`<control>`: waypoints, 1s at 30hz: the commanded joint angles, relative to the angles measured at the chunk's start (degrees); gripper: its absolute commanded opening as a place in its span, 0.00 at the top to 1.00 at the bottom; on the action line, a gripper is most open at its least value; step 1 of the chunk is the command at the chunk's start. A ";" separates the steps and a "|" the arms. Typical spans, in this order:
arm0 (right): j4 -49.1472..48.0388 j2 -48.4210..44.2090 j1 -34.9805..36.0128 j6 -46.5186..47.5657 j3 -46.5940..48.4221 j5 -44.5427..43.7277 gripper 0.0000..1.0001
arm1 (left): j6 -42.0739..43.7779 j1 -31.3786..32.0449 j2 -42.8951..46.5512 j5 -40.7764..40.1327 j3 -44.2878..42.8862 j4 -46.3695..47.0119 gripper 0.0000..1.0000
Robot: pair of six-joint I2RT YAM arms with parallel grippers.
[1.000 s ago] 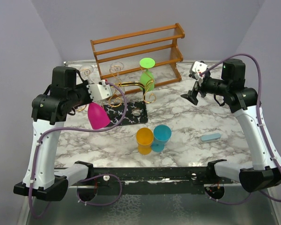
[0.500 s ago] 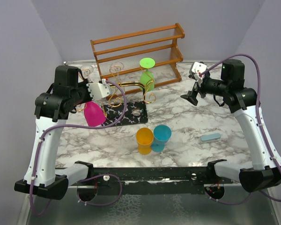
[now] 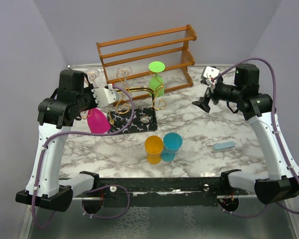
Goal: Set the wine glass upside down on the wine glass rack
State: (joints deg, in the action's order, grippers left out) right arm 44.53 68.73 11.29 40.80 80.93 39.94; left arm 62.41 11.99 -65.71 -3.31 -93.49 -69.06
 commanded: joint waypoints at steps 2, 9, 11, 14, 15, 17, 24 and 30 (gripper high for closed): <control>-1.80 -0.71 0.22 0.25 -0.40 -1.05 0.01 | -0.86 -0.34 0.32 -1.87 0.89 -1.29 1.00; -1.91 -0.62 0.22 0.25 -0.68 -1.18 0.01 | -1.36 -0.30 0.33 -4.04 0.45 -2.97 1.00; -1.91 -0.53 0.22 0.25 -0.60 -1.18 0.01 | -1.71 -0.30 0.39 -4.73 0.27 -3.50 1.00; -2.02 -0.53 0.22 0.34 -0.76 -1.27 0.01 | -2.33 -0.32 0.50 -4.87 -0.08 -4.22 1.00; -2.04 -0.53 0.22 0.36 -0.87 -1.27 0.01 | -2.34 -0.36 0.58 -4.78 -0.23 -4.50 1.00; -2.09 -0.38 0.22 0.41 -0.89 -1.27 0.01 | -2.44 -0.31 0.71 -4.47 -0.63 -4.97 1.00; -2.00 -0.34 0.22 0.34 -1.02 -1.18 0.01 | -2.29 -0.33 1.27 -3.13 -1.72 -6.69 1.00; -1.99 -0.79 0.20 0.42 -1.29 -1.43 0.01 | -2.19 -0.36 1.64 -3.87 -1.93 -7.66 1.00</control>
State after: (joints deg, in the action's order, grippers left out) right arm 43.88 68.73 11.29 40.82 80.18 39.70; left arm 60.77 11.99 -65.43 -6.68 -93.45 -75.44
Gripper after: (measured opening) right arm 0.994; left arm 0.020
